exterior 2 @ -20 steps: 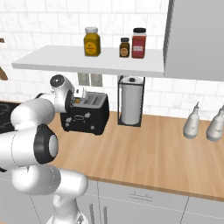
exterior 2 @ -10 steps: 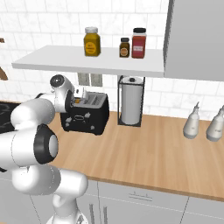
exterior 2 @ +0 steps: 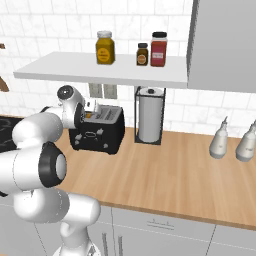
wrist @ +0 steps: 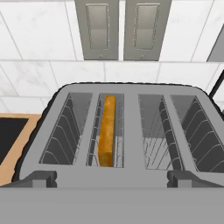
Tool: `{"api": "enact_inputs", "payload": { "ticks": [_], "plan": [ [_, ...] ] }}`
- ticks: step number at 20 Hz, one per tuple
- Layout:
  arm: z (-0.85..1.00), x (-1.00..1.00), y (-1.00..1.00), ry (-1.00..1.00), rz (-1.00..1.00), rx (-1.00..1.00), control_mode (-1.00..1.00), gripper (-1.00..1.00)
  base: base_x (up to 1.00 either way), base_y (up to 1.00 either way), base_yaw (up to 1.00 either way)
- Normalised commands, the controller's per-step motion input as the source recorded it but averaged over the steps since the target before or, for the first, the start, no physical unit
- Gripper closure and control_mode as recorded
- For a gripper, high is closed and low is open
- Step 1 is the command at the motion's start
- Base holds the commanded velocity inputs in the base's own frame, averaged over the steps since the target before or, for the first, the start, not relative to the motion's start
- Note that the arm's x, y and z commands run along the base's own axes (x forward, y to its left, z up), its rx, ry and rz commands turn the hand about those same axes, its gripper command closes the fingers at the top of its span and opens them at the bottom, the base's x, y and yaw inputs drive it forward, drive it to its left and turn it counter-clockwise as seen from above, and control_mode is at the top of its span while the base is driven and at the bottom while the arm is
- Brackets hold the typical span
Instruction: Start the toaster. Once the lever pops up, take the bread to the plate on the dining counter.
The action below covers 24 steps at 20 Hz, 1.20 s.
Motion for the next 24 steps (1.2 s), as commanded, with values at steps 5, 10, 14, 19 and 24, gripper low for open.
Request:
{"api": "enact_inputs", "payload": {
  "ticks": [5,10,14,19,24],
  "plan": [
    [0.0,0.0,0.0,0.0,0.0,0.0,-1.0,-1.0,0.0,0.0,0.0],
    [0.0,0.0,0.0,0.0,0.0,0.0,-1.0,-1.0,0.0,0.0,0.0],
    [0.0,0.0,0.0,0.0,0.0,0.0,-1.0,-1.0,0.0,0.0,0.0],
    [0.0,0.0,0.0,0.0,0.0,0.0,-1.0,-1.0,0.0,0.0,0.0],
    [0.0,0.0,0.0,0.0,0.0,0.0,-1.0,-1.0,0.0,0.0,0.0]
  ]
}}
